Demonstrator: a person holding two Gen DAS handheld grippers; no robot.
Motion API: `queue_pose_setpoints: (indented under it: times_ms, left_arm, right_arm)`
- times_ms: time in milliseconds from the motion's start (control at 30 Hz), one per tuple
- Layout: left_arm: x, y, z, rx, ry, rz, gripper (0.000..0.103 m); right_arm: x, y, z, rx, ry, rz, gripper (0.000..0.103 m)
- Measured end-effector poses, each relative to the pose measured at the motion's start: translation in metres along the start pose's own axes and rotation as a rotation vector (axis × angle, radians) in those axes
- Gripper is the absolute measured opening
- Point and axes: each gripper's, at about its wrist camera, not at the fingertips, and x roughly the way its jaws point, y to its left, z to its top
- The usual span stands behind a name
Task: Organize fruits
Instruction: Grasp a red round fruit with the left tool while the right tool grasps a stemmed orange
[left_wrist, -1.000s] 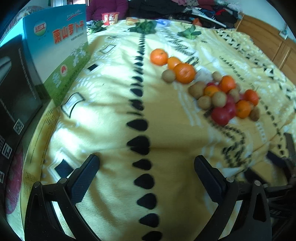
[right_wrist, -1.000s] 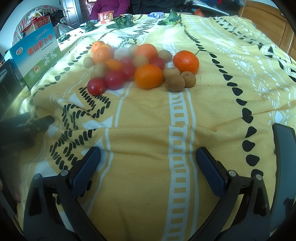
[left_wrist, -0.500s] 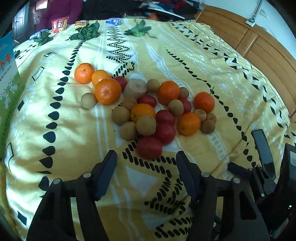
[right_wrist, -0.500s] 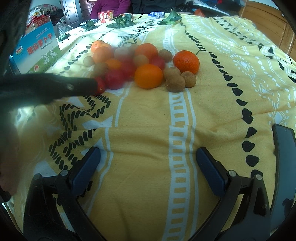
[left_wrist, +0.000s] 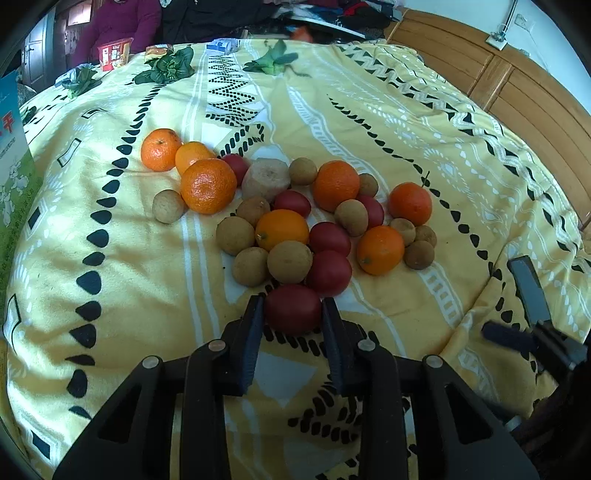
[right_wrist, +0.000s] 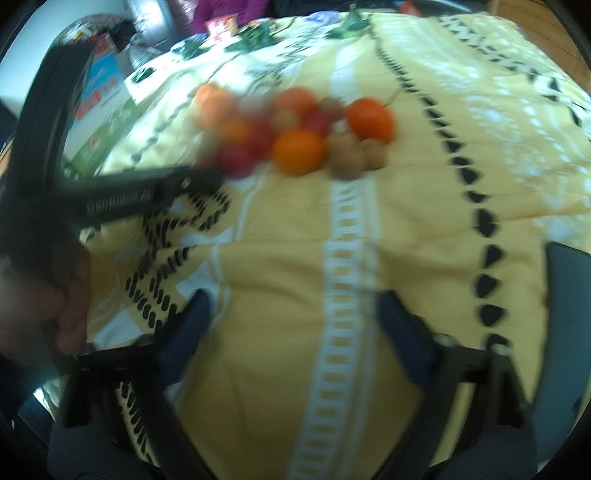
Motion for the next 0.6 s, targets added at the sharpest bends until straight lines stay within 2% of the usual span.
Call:
queue_pose_setpoints:
  times_ms: [33, 100, 200, 333, 367, 433, 600]
  left_arm:
    - [-0.005, 0.002, -0.001, -0.013, -0.009, -0.007, 0.032]
    - [-0.014, 0.006, -0.004, -0.036, -0.031, -0.011, 0.032]
    - [-0.029, 0.010, -0.005, -0.061, -0.064, -0.017, 0.032]
    - [-0.045, 0.011, -0.001, -0.060, -0.102, -0.027, 0.032]
    - [-0.048, 0.011, -0.001, -0.059, -0.108, -0.029, 0.032]
    - [-0.051, 0.011, 0.001, -0.059, -0.115, -0.035, 0.032]
    - [-0.056, 0.012, 0.004, -0.065, -0.129, -0.044, 0.032]
  right_arm:
    - [-0.011, -0.008, 0.006, 0.047, -0.035, 0.039, 0.083]
    - [-0.024, -0.016, 0.019, 0.080, -0.079, 0.063, 0.084]
    - [-0.032, -0.035, 0.049, 0.112, -0.145, 0.037, 0.084]
    - [0.002, -0.053, 0.086, 0.113, -0.099, 0.049, 0.080]
    - [0.010, -0.055, 0.089, 0.114, -0.079, 0.057, 0.074]
    - [0.030, -0.061, 0.098, 0.130, -0.034, 0.092, 0.071]
    - [0.055, -0.057, 0.107, 0.116, 0.003, 0.091, 0.056]
